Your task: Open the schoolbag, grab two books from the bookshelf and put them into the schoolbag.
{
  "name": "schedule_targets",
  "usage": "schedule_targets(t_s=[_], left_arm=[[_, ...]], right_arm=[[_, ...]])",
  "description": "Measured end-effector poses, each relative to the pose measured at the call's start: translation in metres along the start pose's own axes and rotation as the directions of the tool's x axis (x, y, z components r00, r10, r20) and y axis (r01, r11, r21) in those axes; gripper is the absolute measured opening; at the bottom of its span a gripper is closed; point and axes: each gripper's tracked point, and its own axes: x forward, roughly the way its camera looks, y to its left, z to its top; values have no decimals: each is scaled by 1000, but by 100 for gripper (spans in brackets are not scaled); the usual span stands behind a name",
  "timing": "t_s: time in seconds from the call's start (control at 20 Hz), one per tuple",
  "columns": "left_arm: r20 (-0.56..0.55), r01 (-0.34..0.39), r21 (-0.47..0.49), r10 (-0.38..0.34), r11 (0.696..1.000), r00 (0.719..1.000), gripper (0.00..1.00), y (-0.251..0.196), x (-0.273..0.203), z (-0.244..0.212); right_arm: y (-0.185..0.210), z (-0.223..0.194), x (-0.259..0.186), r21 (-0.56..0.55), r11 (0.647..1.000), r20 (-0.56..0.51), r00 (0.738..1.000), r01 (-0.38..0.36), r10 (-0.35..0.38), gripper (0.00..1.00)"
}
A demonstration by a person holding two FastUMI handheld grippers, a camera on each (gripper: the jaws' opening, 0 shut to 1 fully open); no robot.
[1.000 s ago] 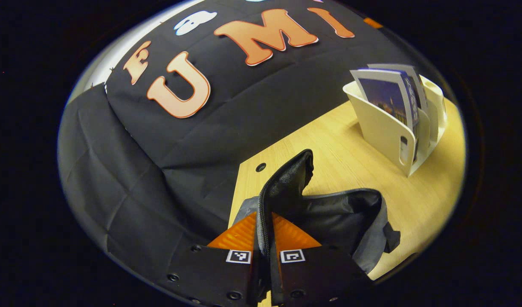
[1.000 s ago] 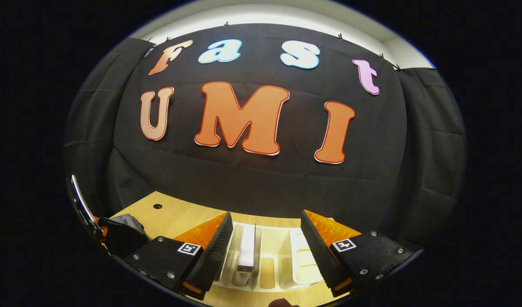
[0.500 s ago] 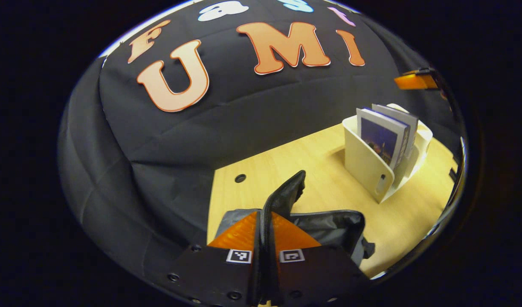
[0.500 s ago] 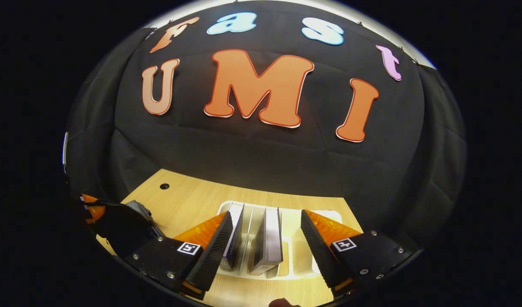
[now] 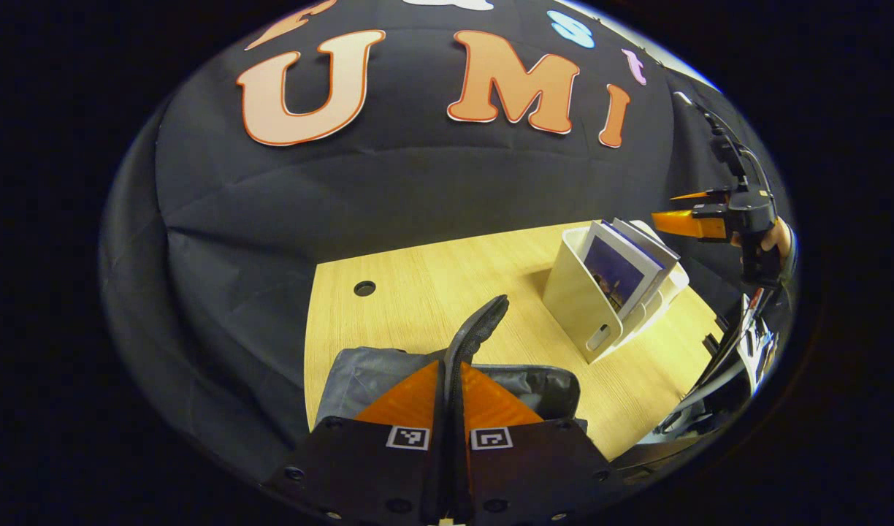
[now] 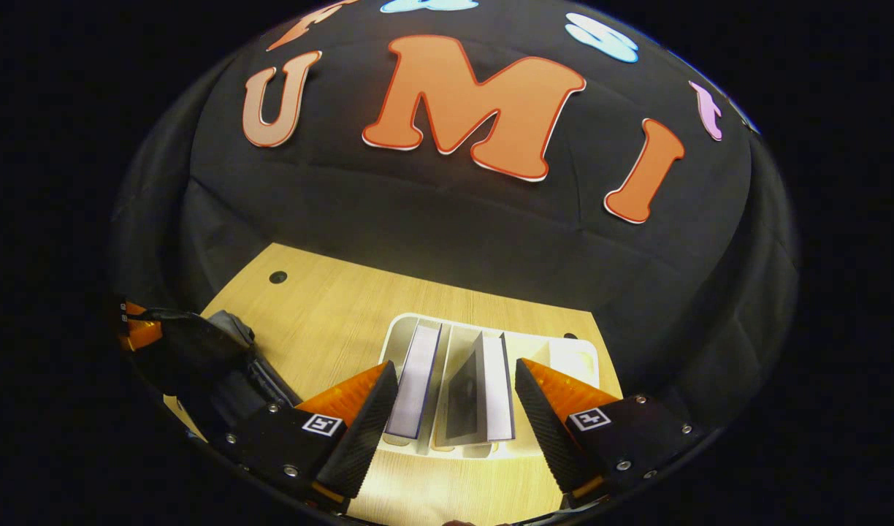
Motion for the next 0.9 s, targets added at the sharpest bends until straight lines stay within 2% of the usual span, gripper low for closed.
schedule_targets(t_s=[0.3, 0.5, 0.6, 0.65, 0.7, 0.8, 0.9], left_arm=[[-56, 91, -12, -91, 996, 994, 7, 8, -4, 15], [-87, 107, 13, -105, 994, 991, 7, 9, -6, 22], [-100, 122, 31, -118, 992, 988, 7, 5, -4, 20], [-104, 125, 38, -121, 991, 987, 7, 4, -4, 19], [-114, 125, 43, -119, 991, 986, 7, 6, -4, 17], [-116, 119, 53, -112, 991, 987, 7, 8, -2, 15], [-127, 112, 46, -106, 993, 986, 6, 10, -3, 13]], right_arm=[[21, -12, 23, -4, 998, -176, 982, -65, 63, 98], [35, -27, 43, 65, 988, -315, 937, -140, 153, 96], [34, -38, 58, 95, 985, -378, 910, -144, 170, 93], [34, -43, 62, 124, 983, -413, 894, -134, 174, 99], [38, -44, 67, 150, 978, -434, 879, -145, 197, 83], [41, -50, 77, 181, 973, -480, 851, -144, 215, 72], [41, -54, 81, 218, 970, -528, 823, -107, 209, 63]])
